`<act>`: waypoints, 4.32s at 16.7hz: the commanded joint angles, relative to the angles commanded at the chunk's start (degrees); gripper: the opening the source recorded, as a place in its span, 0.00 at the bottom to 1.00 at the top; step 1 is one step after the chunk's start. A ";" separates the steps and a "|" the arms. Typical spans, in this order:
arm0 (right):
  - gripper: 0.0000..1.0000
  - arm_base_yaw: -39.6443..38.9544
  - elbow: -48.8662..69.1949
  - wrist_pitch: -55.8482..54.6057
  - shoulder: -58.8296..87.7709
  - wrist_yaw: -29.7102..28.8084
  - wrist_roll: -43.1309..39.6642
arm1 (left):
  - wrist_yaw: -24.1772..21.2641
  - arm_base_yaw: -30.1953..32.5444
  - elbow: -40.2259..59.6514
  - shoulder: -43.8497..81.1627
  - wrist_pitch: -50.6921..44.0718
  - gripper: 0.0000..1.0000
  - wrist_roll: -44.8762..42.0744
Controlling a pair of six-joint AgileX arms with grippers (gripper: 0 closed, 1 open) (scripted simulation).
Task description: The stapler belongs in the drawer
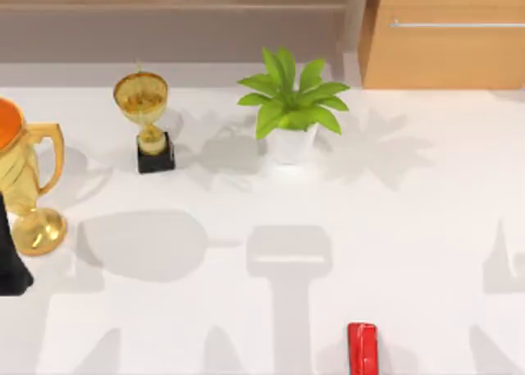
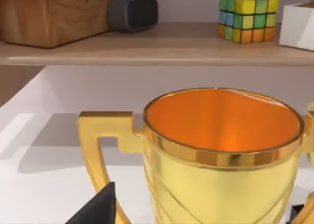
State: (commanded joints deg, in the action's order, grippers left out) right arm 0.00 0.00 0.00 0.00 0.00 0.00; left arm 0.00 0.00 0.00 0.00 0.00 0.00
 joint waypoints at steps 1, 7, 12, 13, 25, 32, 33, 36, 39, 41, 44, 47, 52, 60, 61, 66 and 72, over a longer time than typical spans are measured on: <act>1.00 0.00 0.00 0.00 0.00 0.00 0.00 | 0.00 0.00 0.00 0.00 0.00 1.00 0.00; 1.00 0.02 4.51 -5.70 8.16 -1.02 -7.13 | 0.00 0.00 0.00 0.00 0.00 1.00 0.00; 1.00 -0.97 14.07 -18.32 28.38 -2.46 -23.32 | 0.00 0.00 0.00 0.00 0.00 1.00 0.00; 1.00 -1.34 16.33 -21.35 33.52 -2.78 -27.19 | 0.00 0.00 0.00 0.00 0.00 1.00 0.00; 1.00 -7.64 44.40 -59.75 102.38 -8.72 -73.37 | 0.00 0.00 0.00 0.00 0.00 1.00 0.00; 1.00 -9.92 53.43 -72.61 126.17 -11.92 -88.21 | 0.00 0.00 0.00 0.00 0.00 1.00 0.00; 1.00 -10.05 53.89 -73.26 127.28 -12.08 -88.93 | 0.00 0.00 0.00 0.00 0.00 1.00 0.00; 1.00 -10.12 54.11 -73.55 127.80 -12.16 -89.26 | 0.00 0.00 0.00 0.00 0.00 1.00 0.00; 1.00 -9.81 53.84 -73.41 127.69 -12.08 -89.17 | 0.00 0.00 0.00 0.00 0.00 1.00 0.00; 1.00 -9.83 54.72 -73.07 128.00 -11.94 -89.22 | 0.00 0.00 0.00 0.00 0.00 1.00 0.00; 1.00 -9.61 58.10 -71.32 129.54 -11.66 -89.27 | 0.00 0.00 0.00 0.00 0.00 1.00 0.00; 1.00 -9.40 60.73 -69.89 130.75 -11.47 -89.29 | 0.00 0.00 0.00 0.00 0.00 1.00 0.00; 0.85 -9.39 60.80 -69.85 130.78 -11.47 -89.29 | 0.00 0.00 0.00 0.00 0.00 1.00 0.00; 0.25 -9.39 60.80 -69.85 130.78 -11.47 -89.29 | 0.00 0.00 0.00 0.00 0.00 1.00 0.00; 0.17 -9.39 60.80 -69.85 130.78 -11.47 -89.29 | 0.00 0.00 0.00 0.00 0.00 1.00 0.00; 0.00 -9.39 60.80 -69.85 130.78 -11.47 -89.29 | 0.00 0.00 0.00 0.00 0.00 1.00 0.00; 0.00 -9.55 60.73 -69.67 130.84 -11.50 -89.12 | 0.00 0.00 0.00 0.00 0.00 1.00 0.00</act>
State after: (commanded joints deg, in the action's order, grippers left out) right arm -9.55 60.73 -69.67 130.84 -11.50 -89.12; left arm 0.00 0.00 0.00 0.00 0.00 0.00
